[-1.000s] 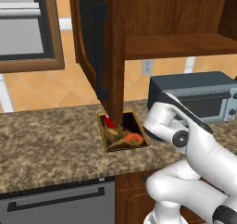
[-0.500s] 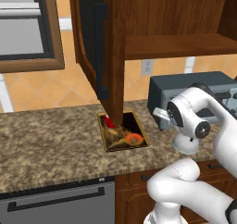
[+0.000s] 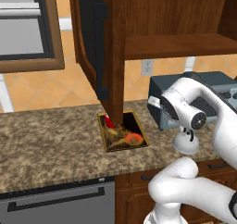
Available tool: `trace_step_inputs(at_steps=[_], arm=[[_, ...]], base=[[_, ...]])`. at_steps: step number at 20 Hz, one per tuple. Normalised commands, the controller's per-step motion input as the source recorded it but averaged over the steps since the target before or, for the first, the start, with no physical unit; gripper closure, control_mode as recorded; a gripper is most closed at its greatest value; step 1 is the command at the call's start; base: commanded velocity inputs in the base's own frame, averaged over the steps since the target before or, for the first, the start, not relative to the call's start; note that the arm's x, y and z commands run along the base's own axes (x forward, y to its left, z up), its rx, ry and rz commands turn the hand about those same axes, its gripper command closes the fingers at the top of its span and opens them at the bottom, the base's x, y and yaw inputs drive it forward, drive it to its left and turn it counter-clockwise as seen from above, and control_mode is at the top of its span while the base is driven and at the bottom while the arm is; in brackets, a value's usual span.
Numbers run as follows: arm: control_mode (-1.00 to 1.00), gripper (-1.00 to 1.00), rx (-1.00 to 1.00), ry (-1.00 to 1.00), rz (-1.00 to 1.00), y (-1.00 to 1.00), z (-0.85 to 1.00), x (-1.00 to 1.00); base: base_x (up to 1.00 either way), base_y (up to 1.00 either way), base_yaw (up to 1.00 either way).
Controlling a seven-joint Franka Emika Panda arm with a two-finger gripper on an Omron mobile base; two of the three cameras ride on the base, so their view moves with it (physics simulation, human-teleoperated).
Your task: Pick the kettle from the counter and place it on the tray. Then pick the mug from the cabinet and place it on the tray. Then close the cabinet doors.
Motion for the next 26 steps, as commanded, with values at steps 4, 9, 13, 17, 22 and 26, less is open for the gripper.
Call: trace_step_inputs(at_steps=[4, 9, 13, 17, 22, 26], arm=[[-1.00, -1.00, -0.22, 0.00, -0.09, 0.08, 1.00, 0.00], [-1.00, -1.00, -0.30, -0.17, -0.10, 0.00, 1.00, -0.03], [-1.00, -1.00, -0.36, -0.28, -0.06, -0.01, 1.00, -0.19], [-1.00, -1.00, -0.26, -0.15, -0.02, -0.04, 0.93, -0.45], [-1.00, -1.00, -0.03, 0.01, -0.01, -0.11, 0.65, -0.85], [-1.00, -1.00, 0.00, 0.01, -0.06, -0.05, 0.81, -0.90]], base=[[0.00, 0.00, 0.00], [0.00, 0.00, 0.00], [0.00, 0.00, 0.00], [0.00, 0.00, 0.00], [0.00, 0.00, 0.00], [0.00, 0.00, 0.00]])
